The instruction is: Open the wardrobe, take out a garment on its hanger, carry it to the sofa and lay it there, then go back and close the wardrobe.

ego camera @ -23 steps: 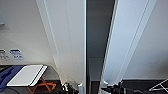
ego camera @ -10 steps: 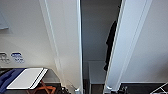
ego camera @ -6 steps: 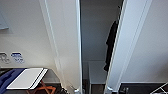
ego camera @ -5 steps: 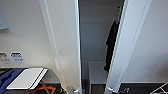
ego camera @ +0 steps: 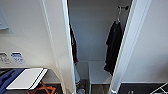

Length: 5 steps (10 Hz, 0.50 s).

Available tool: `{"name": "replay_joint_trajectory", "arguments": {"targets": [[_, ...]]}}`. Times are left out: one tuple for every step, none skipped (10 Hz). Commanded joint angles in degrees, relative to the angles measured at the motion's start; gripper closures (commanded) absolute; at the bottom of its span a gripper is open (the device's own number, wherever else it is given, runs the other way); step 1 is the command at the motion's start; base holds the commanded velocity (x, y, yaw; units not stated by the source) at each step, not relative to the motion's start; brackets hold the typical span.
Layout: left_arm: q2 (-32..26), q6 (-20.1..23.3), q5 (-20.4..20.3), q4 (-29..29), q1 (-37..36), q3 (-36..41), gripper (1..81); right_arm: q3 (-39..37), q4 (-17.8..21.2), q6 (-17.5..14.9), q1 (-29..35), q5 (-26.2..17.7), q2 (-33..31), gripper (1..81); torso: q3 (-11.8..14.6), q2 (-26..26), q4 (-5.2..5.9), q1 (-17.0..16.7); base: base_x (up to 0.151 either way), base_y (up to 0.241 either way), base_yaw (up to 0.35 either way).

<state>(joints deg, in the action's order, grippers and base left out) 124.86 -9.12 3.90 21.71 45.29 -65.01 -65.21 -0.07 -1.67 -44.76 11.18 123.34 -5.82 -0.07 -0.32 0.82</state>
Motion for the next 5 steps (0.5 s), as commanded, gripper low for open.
{"name": "replay_joint_trajectory", "arguments": {"targets": [[0.8,-1.5,1.2,-5.2,-1.4,14.6,1.0,7.9,-1.6,1.8,2.6,-7.5,-2.7,1.0,0.0,0.0,0.0,0.0,0.0,0.0,0.0],[0.0,-1.4,1.2,-5.2,-1.3,15.0,1.0,7.9,-1.5,1.7,2.4,-7.0,-3.4,1.0,0.0,0.0,0.0,0.0,0.0,0.0,0.0],[-1.0,-1.3,1.1,-5.2,-1.0,15.6,1.0,7.8,-1.5,1.7,2.1,-6.8,-3.6,1.0,0.0,0.0,0.0,0.0,0.0,0.0,0.0],[-2.0,-1.3,1.1,-5.2,-0.9,16.4,1.0,7.6,-1.6,1.7,1.9,-6.8,-3.8,1.0,0.0,0.0,0.0,0.0,0.0,0.0,0.0],[-2.7,-1.0,0.8,-5.2,-0.5,16.7,1.0,7.6,-1.6,1.7,1.7,-6.8,-4.0,1.0,0.0,0.0,0.0,0.0,0.0,0.0,0.0]]}}
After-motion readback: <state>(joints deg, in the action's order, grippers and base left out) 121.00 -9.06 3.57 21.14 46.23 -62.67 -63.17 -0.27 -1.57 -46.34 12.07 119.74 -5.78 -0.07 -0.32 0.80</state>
